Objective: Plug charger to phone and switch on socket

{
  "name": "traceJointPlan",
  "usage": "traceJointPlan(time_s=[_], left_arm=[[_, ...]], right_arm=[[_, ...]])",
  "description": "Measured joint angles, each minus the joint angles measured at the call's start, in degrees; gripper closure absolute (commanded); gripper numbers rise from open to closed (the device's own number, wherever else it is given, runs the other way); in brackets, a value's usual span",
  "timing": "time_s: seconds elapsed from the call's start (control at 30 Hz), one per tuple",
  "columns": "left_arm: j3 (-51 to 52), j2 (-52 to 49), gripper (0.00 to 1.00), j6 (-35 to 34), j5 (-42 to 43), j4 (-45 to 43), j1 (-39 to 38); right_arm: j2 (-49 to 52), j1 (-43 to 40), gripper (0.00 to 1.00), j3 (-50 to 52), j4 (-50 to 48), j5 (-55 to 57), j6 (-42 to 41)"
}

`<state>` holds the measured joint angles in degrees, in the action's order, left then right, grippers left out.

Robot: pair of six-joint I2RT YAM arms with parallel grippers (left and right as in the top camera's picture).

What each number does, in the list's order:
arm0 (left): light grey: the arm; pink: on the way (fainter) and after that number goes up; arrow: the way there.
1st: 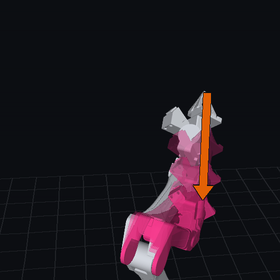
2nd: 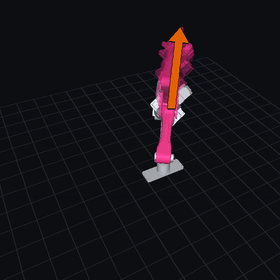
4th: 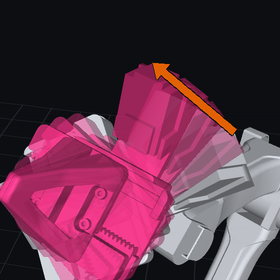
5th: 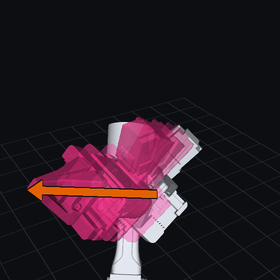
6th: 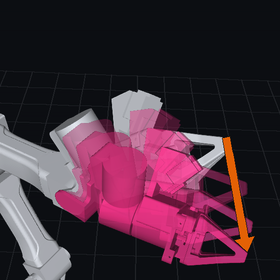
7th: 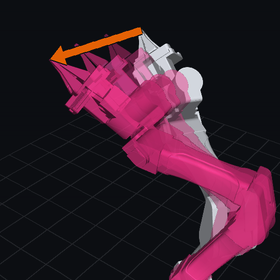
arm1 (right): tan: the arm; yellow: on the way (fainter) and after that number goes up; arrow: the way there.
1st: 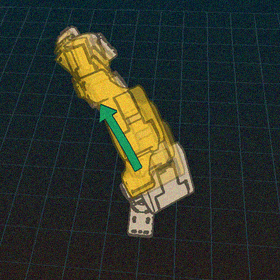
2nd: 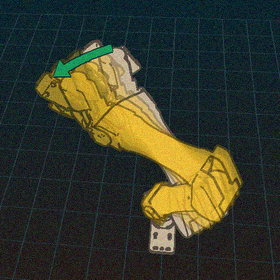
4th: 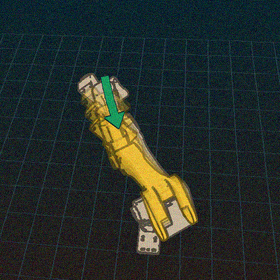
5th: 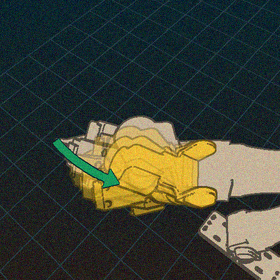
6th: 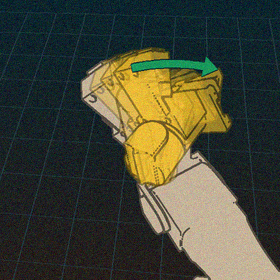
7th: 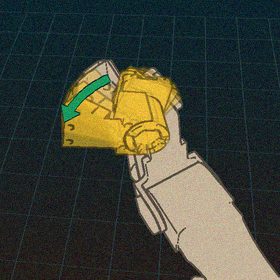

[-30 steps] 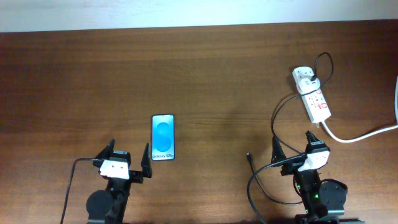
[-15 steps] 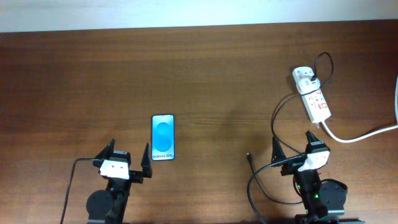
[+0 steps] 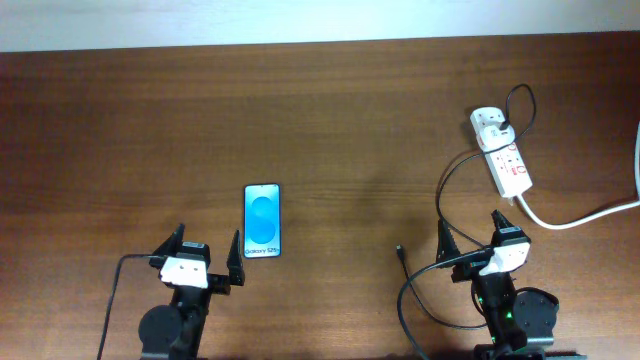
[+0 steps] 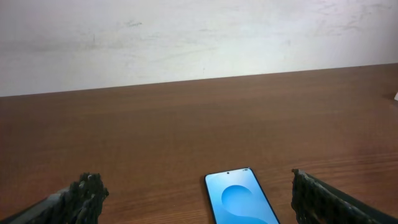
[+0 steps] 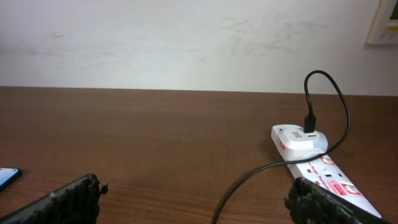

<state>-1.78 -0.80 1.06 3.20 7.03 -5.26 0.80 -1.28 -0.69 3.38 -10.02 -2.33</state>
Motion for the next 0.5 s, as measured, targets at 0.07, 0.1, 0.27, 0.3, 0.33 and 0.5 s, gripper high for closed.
traceJointPlan(time_s=[0.07,0.1,0.27,0.3,0.33,0.5], left_arm=[[0.0,0.0,0.01,0.0,-1.44,0.02,0.0],[0.0,0.0,0.01,0.0,-2.08,0.09,0.0],[-2.86,-0.11,0.01,0.0,1.44,6.14,0.0],[-6.08,-0.22,0.01,-0.02,2.16,11.08,0.0],[-9.49,-0.22,0.01,-0.02,2.67,14.14,0.0],[-28.17,-6.51,0.01,-3.45,5.7,22.75,0.0]], right_arm=[[0.0,0.0,0.02,0.0,0.0,0.0,0.0],[0.0,0.0,0.02,0.0,0.0,0.02,0.0],[0.0,0.0,0.02,0.0,0.0,0.0,0.0],[0.0,0.0,0.02,0.0,0.0,0.0,0.0],[0.0,0.0,0.02,0.0,0.0,0.0,0.0],[0.02,0.0,0.02,0.0,0.02,0.0,-0.02]])
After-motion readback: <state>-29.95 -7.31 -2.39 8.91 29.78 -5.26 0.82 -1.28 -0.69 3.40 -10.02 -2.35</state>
